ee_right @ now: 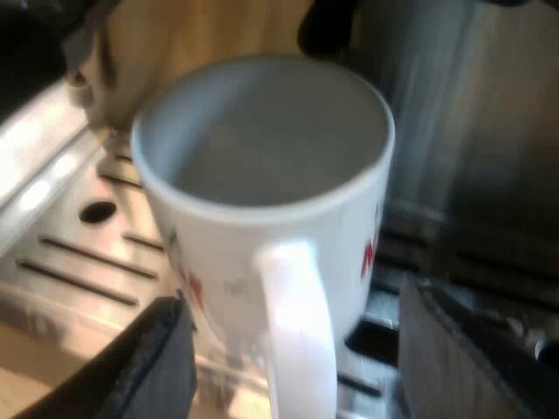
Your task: Place mug into machine
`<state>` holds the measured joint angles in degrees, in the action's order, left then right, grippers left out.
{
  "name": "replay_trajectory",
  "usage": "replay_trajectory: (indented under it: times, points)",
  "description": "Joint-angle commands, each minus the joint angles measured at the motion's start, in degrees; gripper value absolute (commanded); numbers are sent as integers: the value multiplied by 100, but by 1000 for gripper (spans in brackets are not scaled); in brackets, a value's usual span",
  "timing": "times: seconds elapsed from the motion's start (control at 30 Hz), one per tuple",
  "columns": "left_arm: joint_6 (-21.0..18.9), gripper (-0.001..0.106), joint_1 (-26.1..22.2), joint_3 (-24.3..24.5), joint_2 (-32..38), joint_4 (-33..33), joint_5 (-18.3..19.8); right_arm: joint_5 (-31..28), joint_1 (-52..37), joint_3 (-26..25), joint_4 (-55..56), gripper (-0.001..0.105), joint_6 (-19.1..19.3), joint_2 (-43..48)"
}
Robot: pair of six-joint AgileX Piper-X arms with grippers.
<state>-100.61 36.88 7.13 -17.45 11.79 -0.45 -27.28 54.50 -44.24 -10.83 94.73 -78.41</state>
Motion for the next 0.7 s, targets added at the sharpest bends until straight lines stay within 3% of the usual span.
replay_trajectory:
  times: [0.03,0.4,0.7]
  points:
    - [-82,87,26,4,16,-47,45,-293,165,275,-290,55,-19,58]
    - [-82,87,26,4,16,-47,45,-443,281,1090,-1830,55,-97,-101]
    - [-82,87,26,4,16,-6,45,-203,149,1105,-3099,55,66,-1047]
